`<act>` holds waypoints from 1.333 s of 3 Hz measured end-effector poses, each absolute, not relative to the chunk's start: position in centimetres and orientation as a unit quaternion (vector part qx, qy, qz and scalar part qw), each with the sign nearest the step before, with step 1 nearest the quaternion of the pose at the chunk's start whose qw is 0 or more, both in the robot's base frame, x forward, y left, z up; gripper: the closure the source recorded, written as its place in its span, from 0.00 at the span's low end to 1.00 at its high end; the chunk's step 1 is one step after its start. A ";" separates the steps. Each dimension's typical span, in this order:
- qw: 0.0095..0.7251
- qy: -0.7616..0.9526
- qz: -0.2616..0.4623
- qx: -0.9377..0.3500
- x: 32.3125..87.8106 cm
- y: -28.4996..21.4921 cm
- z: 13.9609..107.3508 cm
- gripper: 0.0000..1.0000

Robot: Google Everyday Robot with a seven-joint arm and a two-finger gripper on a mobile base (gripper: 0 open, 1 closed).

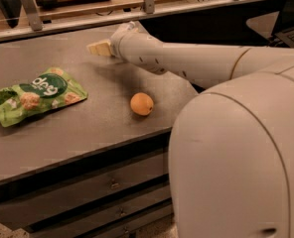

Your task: Move blue plastic bottle near orange

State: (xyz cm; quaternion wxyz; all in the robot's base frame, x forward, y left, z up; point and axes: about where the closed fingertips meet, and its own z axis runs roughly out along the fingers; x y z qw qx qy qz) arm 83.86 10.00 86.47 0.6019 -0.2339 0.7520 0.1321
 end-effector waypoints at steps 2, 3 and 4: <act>0.588 0.769 0.125 -0.216 84.3 8.6 85.8 0.48; 0.585 0.770 0.123 -0.222 84.2 8.0 86.1 0.71; 0.591 0.760 0.126 -0.239 83.8 5.5 87.8 0.99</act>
Offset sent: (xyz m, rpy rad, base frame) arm 0.0053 -0.0196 -0.0080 0.0027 0.0554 -0.0436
